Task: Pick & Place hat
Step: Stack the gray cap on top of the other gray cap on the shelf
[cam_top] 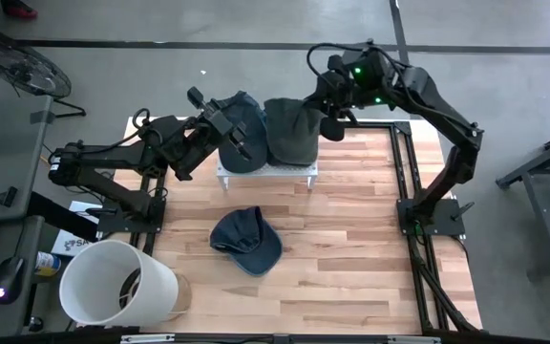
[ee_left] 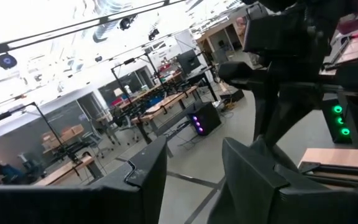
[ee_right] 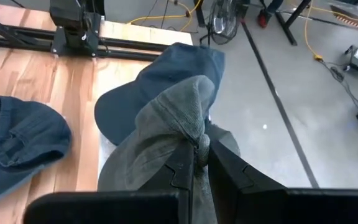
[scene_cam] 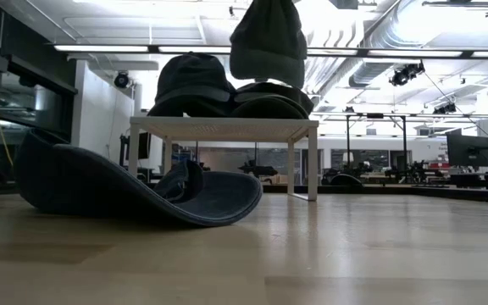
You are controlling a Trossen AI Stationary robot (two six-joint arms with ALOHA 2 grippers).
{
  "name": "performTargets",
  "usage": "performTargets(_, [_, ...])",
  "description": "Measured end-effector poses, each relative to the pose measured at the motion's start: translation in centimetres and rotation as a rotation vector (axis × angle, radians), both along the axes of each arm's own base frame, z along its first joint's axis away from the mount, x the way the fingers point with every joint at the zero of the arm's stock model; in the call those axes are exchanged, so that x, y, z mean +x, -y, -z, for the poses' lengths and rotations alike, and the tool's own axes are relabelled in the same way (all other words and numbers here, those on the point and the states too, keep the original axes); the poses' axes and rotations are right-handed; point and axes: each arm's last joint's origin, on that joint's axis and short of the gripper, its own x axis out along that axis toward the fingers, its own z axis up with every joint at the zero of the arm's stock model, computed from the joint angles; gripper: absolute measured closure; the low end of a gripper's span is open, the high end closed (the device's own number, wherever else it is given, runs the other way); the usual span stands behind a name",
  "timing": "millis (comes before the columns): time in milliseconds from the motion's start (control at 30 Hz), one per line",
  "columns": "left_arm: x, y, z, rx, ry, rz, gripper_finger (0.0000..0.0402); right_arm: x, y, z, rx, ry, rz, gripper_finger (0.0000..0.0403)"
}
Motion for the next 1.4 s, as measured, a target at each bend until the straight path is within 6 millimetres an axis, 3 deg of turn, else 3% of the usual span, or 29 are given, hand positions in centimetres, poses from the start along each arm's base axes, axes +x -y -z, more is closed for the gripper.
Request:
performTargets(633, [0.0,0.0,0.0,-0.001,0.000,-0.003,0.0250,1.0,1.3,1.2,0.016,-0.046,0.071,0.0384])
performTargets(1400, [0.0,0.0,0.0,-0.001,0.003,-0.002,0.0250,2.6,5.7,4.4,0.053,-0.145,0.128,0.0384])
